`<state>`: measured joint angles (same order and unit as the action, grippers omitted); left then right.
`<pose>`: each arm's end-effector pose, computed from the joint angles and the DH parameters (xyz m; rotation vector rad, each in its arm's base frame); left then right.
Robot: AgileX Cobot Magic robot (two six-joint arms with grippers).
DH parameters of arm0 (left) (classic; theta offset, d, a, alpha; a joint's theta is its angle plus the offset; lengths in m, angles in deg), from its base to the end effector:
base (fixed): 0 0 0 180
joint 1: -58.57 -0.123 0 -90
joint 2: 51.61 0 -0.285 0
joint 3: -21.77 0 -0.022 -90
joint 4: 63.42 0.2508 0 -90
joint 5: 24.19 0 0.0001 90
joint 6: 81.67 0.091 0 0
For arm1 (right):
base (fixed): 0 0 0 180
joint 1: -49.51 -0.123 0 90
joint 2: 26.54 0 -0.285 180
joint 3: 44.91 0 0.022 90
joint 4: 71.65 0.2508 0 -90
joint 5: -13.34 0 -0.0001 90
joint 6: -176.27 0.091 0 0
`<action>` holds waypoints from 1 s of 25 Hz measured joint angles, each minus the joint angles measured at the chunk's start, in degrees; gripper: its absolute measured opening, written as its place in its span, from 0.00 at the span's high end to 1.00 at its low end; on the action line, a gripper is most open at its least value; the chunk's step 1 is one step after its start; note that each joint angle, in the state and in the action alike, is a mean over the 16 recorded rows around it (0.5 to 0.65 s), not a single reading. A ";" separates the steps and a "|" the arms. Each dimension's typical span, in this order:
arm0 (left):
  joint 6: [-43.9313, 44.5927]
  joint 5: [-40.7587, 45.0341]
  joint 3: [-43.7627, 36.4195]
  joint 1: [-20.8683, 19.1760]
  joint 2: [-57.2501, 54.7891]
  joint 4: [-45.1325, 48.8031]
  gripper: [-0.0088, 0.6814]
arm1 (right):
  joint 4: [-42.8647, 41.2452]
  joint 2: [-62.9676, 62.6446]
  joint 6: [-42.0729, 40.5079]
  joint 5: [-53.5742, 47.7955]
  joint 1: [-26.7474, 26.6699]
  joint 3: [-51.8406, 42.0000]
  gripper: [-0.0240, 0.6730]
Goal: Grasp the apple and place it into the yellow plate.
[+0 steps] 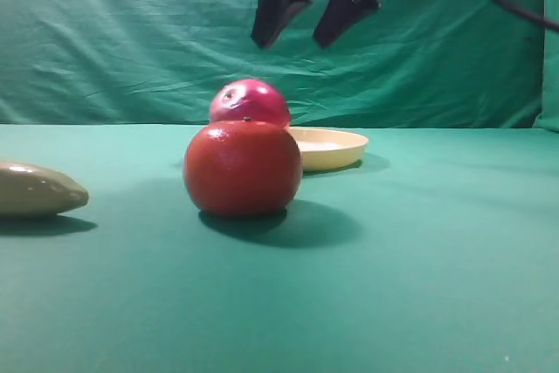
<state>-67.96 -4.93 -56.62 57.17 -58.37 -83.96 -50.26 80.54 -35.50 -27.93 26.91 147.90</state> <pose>0.0532 -0.0093 0.1788 -0.0300 1.8033 -0.1589 0.3603 0.1737 0.3378 -0.8715 2.1588 0.3462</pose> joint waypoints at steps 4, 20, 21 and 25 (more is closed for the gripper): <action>0.00 0.00 0.00 0.00 0.00 0.00 0.76 | -1.96 -6.42 4.76 -4.20 1.21 -0.47 0.76; 0.00 0.00 0.00 0.00 0.00 0.00 0.76 | -7.02 -41.27 16.65 -3.01 2.14 -24.19 0.97; 0.00 0.00 0.00 0.00 0.00 0.00 0.76 | -7.00 -44.11 16.71 -2.72 2.14 -26.42 0.97; 0.00 0.00 0.00 0.00 0.00 0.00 0.76 | -6.99 -55.19 16.82 -2.66 2.14 -34.24 0.97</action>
<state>-67.96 -4.93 -56.62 57.17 -58.37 -83.96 -57.24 25.35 -18.68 -30.59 29.05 113.66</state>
